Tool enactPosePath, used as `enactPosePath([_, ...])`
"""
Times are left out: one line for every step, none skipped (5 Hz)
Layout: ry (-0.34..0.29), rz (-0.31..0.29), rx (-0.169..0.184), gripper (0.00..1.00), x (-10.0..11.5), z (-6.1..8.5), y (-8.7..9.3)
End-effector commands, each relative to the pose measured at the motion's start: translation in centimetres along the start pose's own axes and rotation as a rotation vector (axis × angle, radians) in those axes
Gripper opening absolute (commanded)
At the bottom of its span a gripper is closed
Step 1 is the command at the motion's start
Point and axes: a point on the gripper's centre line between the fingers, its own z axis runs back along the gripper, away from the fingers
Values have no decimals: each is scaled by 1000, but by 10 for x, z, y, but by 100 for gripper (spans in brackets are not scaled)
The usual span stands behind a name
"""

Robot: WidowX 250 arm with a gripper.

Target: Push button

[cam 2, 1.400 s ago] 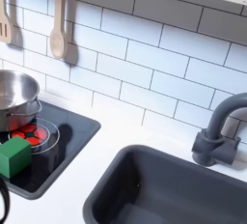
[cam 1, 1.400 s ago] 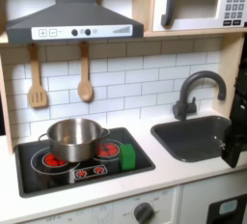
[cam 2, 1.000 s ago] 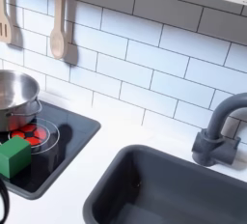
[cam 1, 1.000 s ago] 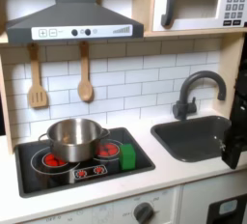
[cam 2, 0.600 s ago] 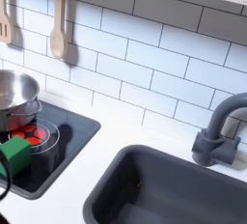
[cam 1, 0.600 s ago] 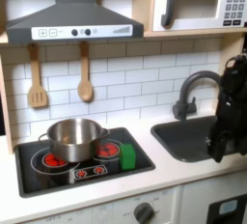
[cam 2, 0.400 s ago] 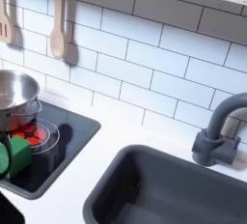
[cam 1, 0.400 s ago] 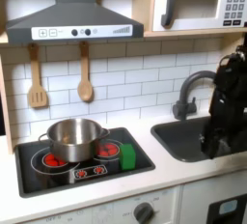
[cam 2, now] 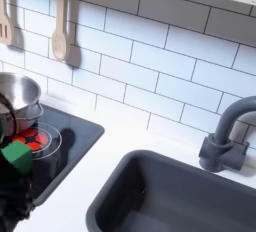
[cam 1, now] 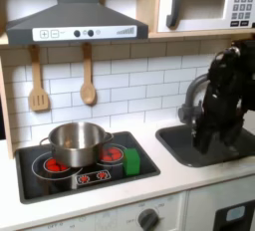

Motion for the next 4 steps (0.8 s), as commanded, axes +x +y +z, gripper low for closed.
enactPosePath([-96, -14, 1, 100, 29, 8, 5])
enactPosePath([-128, -21, 1, 100, 42, 11, 6])
enactPosePath([-170, -19, -2, 100, 59, 15, 10])
enactPosePath([-220, 6, -14, 0, 75, 22, 18])
